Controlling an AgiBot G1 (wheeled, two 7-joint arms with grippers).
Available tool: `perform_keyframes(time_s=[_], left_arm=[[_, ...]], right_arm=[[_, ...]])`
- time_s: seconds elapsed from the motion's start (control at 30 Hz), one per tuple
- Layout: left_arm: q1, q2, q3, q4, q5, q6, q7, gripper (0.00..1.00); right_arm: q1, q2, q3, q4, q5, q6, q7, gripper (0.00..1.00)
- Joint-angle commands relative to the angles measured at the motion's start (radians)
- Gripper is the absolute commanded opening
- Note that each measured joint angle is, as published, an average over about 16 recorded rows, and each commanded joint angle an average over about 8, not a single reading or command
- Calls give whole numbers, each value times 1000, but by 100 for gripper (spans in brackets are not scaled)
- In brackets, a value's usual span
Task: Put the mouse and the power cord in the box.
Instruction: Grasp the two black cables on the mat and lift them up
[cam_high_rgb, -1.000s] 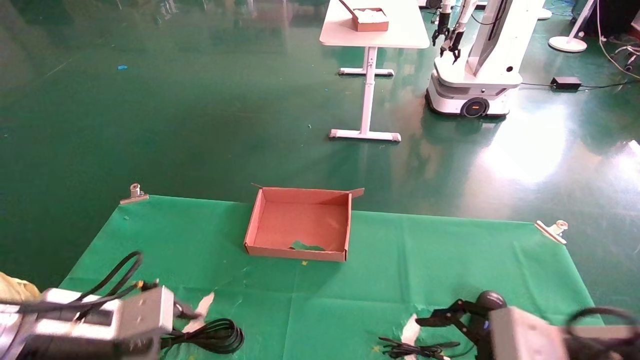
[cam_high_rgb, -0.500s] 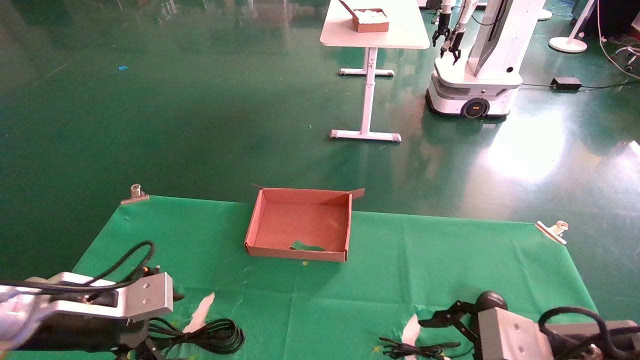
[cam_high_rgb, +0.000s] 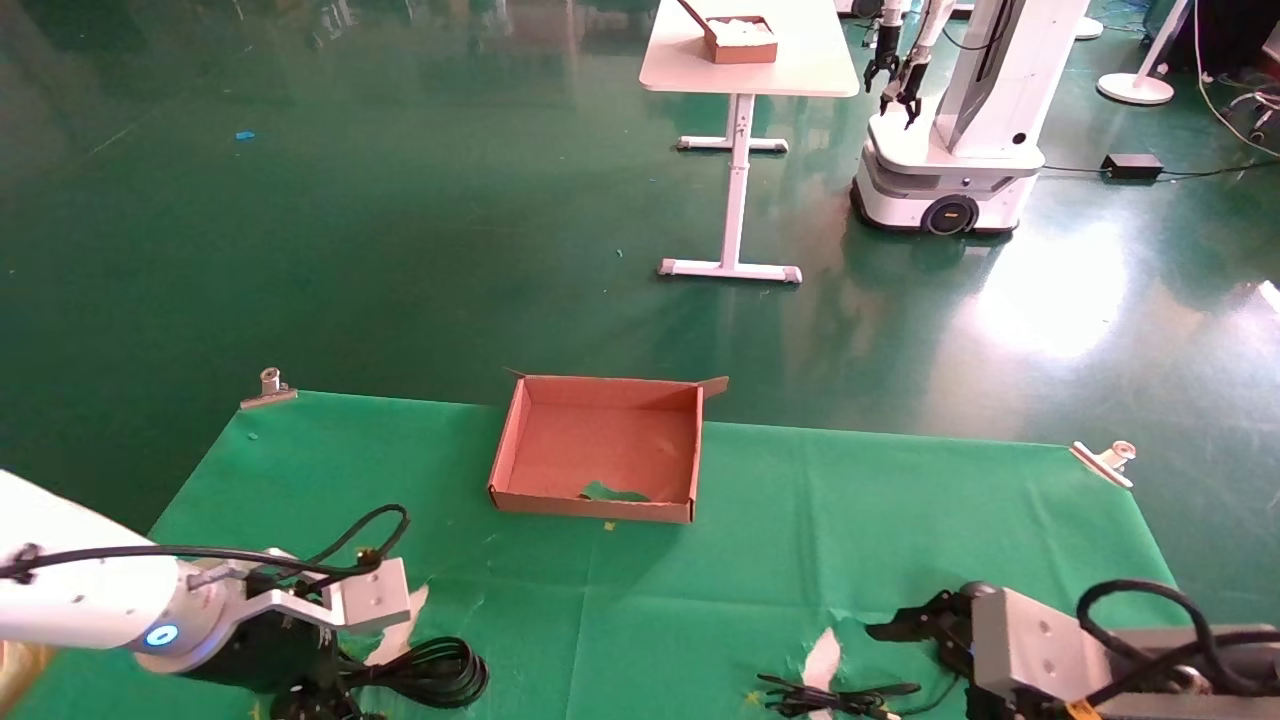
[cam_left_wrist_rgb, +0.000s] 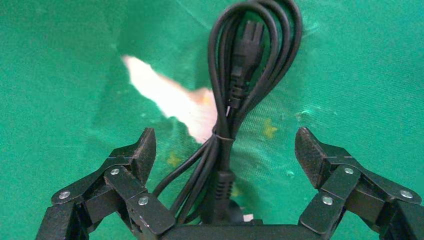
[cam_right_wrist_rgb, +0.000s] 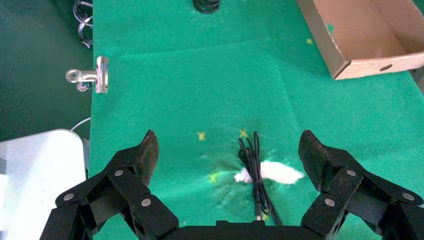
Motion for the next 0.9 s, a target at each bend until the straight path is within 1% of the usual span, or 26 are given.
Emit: perform_keyframes(time_s=[0.03, 0.2, 0.4, 0.53, 0.63, 0.7, 0.8, 0.9], left_arm=[[-6, 22, 12, 31, 25, -10, 5, 100], [-8, 41, 16, 83, 34, -32, 17, 100], [-15, 56, 22, 108, 58, -55, 15, 100], [-19, 65, 29, 115, 76, -58, 8, 100], [-21, 68, 31, 118, 81, -58, 6, 100], [-22, 69, 31, 120, 81, -58, 6, 100], [-22, 69, 31, 121, 81, -58, 7, 100], [-23, 69, 31, 122, 81, -58, 7, 100]], right_arm=[[-4, 4, 0, 3, -5, 6, 5, 100], [-8, 7, -2, 10, -13, 13, 11, 100], [-7, 1, -9, 15, -20, 8, 10, 100], [-3, -8, -25, 17, -59, 11, 10, 100], [7, -27, -51, 18, -130, 23, 18, 100], [20, -52, -77, 17, -198, 35, 31, 100], [48, -109, -122, 2, -307, 52, 64, 100], [85, -181, -164, -42, -405, 65, 104, 100]])
